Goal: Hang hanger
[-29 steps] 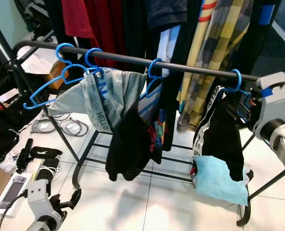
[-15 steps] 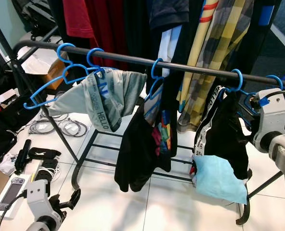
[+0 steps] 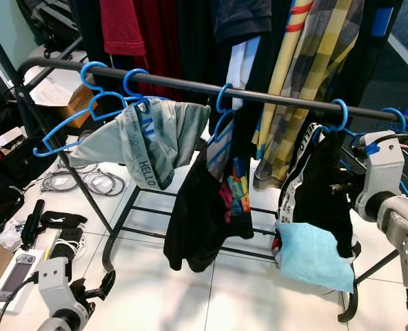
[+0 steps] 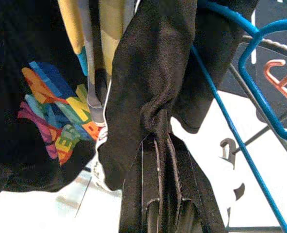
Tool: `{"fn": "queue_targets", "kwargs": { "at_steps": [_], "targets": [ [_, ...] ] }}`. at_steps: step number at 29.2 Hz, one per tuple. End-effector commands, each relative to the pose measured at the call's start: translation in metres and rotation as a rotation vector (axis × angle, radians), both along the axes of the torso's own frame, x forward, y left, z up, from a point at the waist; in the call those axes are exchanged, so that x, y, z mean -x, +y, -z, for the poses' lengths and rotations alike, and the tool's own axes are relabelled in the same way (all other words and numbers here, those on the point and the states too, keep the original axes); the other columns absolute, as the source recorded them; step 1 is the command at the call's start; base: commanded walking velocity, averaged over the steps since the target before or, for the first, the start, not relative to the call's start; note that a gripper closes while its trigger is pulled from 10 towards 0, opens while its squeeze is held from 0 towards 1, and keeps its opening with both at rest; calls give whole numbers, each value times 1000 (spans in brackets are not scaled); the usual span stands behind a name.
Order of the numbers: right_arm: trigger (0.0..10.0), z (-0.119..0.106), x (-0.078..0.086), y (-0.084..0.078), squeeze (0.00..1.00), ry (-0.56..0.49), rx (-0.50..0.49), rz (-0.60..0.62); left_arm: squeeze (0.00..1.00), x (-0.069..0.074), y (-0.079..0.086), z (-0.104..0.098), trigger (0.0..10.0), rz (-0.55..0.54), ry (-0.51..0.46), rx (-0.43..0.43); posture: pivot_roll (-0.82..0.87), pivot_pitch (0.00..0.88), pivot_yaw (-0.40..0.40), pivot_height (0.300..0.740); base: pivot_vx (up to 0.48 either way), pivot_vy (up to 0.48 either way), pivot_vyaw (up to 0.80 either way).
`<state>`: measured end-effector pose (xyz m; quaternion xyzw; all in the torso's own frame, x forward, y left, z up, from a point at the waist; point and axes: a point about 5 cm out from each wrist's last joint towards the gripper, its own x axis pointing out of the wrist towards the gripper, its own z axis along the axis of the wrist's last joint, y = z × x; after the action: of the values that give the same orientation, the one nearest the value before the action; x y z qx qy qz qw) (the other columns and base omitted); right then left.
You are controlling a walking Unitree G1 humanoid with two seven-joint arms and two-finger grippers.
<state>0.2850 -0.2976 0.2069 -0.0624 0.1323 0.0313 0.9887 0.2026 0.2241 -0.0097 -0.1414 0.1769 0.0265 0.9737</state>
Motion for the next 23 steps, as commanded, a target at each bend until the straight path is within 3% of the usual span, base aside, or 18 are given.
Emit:
{"fn": "queue_targets", "kwargs": {
  "at_steps": [1,7,9,12,15,23],
  "targets": [
    [0,2,1,5,0,8,-16,-14,0,6,2,3,10000,-16,19,14,-78,126,-6,740,0,0,0],
    [0,3,-1,9,0,-18,-29,-21,0,6,2,3,10000,-20,19,19,-77,124,-5,740,0,0,0],
    [0,-5,-3,13,0,-85,-34,-54,0,5,2,3,10000,-21,18,20,-76,123,-5,740,0,0,0],
    [0,-32,-4,27,0,-265,-97,-160,0,5,3,4,10000,-35,16,29,-79,118,-4,740,0,0,0],
    [0,-41,-2,32,0,-326,-132,-205,0,5,3,4,10000,-44,14,33,-78,116,-5,740,0,0,0],
    [0,-35,3,40,0,-285,-137,-295,0,6,3,4,10000,-46,20,41,-78,109,-7,740,0,0,0]
  ]
}}
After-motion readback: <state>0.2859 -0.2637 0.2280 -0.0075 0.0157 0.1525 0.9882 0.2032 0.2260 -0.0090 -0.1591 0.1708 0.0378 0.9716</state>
